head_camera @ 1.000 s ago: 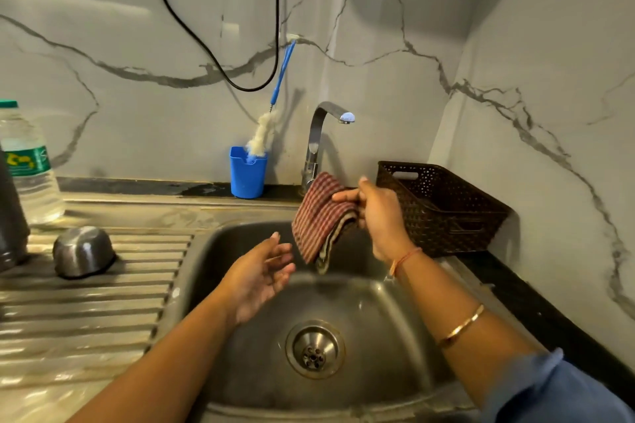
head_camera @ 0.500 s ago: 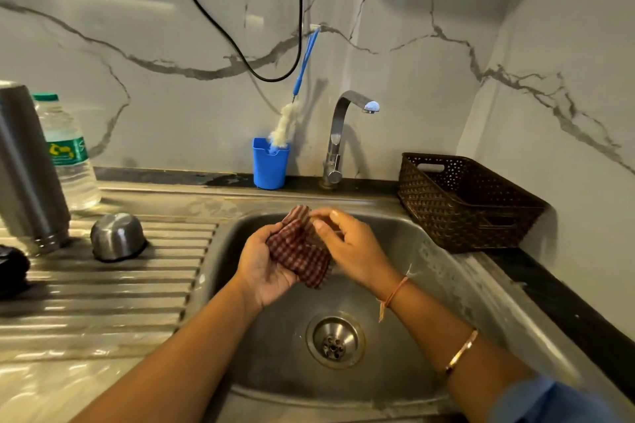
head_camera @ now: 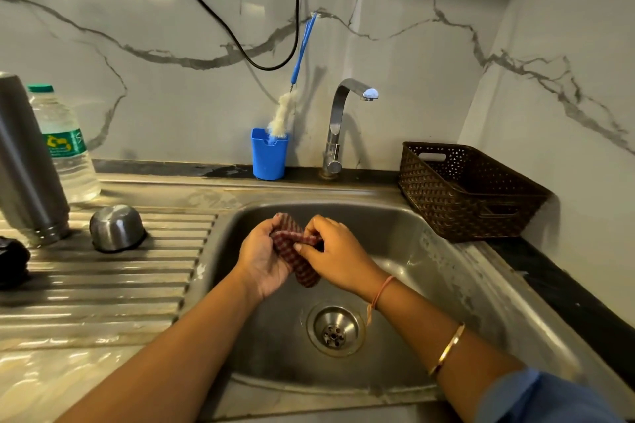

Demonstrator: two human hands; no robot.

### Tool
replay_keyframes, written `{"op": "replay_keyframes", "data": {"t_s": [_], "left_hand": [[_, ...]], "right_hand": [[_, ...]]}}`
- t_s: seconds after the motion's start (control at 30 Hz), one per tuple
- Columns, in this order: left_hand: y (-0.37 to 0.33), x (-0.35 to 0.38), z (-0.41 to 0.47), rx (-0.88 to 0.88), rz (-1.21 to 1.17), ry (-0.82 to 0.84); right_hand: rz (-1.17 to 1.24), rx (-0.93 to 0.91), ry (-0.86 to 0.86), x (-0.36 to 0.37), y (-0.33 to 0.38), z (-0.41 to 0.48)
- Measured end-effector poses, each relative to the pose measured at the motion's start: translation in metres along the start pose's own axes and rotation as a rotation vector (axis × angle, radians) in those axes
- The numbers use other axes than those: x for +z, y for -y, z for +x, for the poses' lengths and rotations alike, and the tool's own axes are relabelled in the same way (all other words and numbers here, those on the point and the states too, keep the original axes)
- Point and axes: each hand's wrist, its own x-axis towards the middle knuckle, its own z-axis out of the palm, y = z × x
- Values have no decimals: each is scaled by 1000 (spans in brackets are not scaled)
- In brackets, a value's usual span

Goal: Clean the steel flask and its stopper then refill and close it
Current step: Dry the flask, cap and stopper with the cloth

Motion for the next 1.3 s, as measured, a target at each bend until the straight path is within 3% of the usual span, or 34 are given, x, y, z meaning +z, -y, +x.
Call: {"op": "replay_keyframes", "data": {"t_s": [0.13,0.23,0.4,0.53,0.63,0.73,0.9,0.97,1.03,1.17,1.2,1.3], "left_hand": [[4,-2,2,19,202,-32],[6,3,-6,143,510,-50],[7,-10,4,159,1074,-112],[11,-6,6,328,1136,-48],[10,-4,7,431,1154,-92],[8,-5,7,547,1162,-132],[3,-7,7,636,1240,-139],[2,-7,6,682,1247,-124],[2,-6,2,757,1222,-103],[-11,-2,-5,881,1132,-141],[-16,-5,-5,824,1177,-140],[-26,-31,-2,603,1558,-174]], "right_hand": [[317,95,-5,-15,2,1],[388,141,-107,-23,-1,2],[596,305,-272,-34,-10,7],[816,440,-277,-40,-21,8],[853,529,-212,-42,-29,10],[828,596,-24,-41,-33,10],[687,517,374,-38,-23,4],[544,487,448,-39,-13,1],[350,389,364,-35,1,0],[104,158,-162,-30,20,3],[82,160,-176,-30,21,3],[-30,253,74,-24,9,1]]}}
